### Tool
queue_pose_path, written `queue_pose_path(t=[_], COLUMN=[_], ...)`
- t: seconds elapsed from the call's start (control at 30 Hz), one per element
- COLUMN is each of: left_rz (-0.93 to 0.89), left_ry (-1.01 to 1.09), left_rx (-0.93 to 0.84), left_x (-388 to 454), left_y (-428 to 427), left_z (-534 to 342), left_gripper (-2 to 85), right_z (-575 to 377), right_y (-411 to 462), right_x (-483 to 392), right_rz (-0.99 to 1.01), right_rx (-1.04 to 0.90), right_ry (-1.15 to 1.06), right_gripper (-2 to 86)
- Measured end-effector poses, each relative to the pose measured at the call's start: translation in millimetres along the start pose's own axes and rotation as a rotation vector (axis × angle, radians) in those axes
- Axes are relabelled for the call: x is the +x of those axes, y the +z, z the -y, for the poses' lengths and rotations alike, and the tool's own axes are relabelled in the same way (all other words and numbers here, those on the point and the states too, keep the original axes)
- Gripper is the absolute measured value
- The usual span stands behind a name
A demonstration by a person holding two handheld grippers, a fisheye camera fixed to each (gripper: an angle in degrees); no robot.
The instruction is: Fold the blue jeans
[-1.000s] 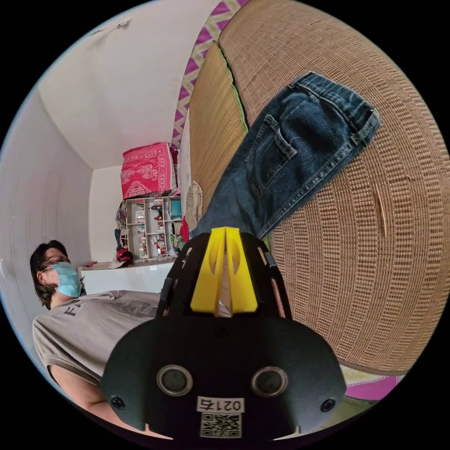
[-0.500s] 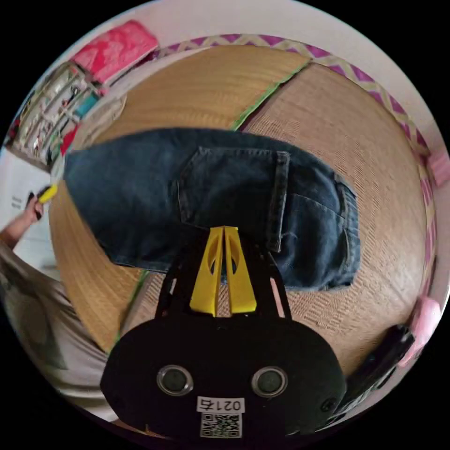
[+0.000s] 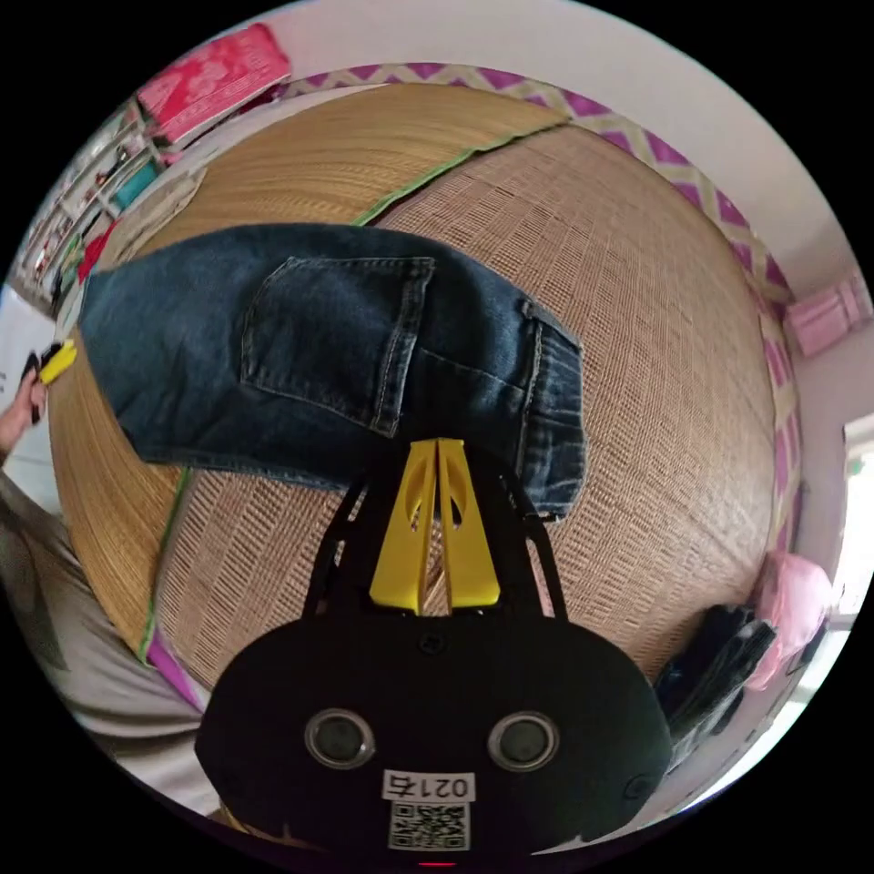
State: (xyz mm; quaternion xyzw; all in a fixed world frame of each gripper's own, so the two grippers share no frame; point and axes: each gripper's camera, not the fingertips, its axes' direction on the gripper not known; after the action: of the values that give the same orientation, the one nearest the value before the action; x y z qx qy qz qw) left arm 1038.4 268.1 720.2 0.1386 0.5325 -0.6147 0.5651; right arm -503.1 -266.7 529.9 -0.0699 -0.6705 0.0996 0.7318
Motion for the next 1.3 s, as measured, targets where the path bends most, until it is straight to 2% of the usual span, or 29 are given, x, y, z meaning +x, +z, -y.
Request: queue_pose_path(t=[0.13, 0.33, 0.6, 0.77, 0.9, 1.0, 1.1, 1.17, 1.2, 1.27, 1.3], left_rz=[-0.011, -0.058, -0.139, -0.139, -0.133, -0.22, -0.299, -0.215, -0.183, -0.033, 0.006], left_ry=[-0.013, -0.14, -0.167, -0.167, -0.07, 0.108, 0.4, 0.624, 0.675, 0.874, 0.919], left_rx=[0.093, 0.273, 0.383, 0.407, 0.441, 0.47, 0.383, 0.263, 0.237, 0.139, 0.121], left_x=[6.9, -9.4, 16.4, 59.3, 112.5, 188.3, 312.2, 439.1, 471.4, 592.1, 618.8], left_y=[-32.8, -77.0, -119.6, -146.8, -175.1, -202.0, -218.0, -215.2, -211.3, -181.2, -170.2], left_z=[10.2, 31.3, 88.6, 135.4, 147.3, 155.6, 171.9, 171.9, 168.0, 138.4, 127.8], left_gripper=[6.9, 8.5, 7.1, 5.3, 1.6, 0.1, -0.2, -0.2, -0.2, -0.2, -0.1], right_z=[0.0, -5.3, -95.6, -162.8, -212.9, -245.8, -275.0, -290.6, -300.2, -313.6, -322.6], right_y=[-1.9, -12.1, -74.4, -91.3, -93.3, -89.4, -77.7, -67.6, -60.2, -48.4, -39.9], right_x=[-4.7, 42.5, 76.4, 82.6, 92.4, 103.3, 113.4, 118.2, 121.3, 125.6, 128.8], right_rz=[-0.043, 0.147, 0.459, 0.514, 0.53, 0.549, 0.595, 0.61, 0.62, 0.625, 0.633], right_rx=[-0.019, -0.102, 0.136, 0.176, 0.162, 0.168, 0.167, 0.152, 0.142, 0.124, 0.113], right_ry=[0.017, 0.245, 0.438, 0.501, 0.53, 0.56, 0.573, 0.569, 0.562, 0.551, 0.546], right_gripper=[-0.7, -0.7, -0.6, -0.6, -0.6, -0.6, -0.6, -0.6, -0.6, -0.6, -0.6])
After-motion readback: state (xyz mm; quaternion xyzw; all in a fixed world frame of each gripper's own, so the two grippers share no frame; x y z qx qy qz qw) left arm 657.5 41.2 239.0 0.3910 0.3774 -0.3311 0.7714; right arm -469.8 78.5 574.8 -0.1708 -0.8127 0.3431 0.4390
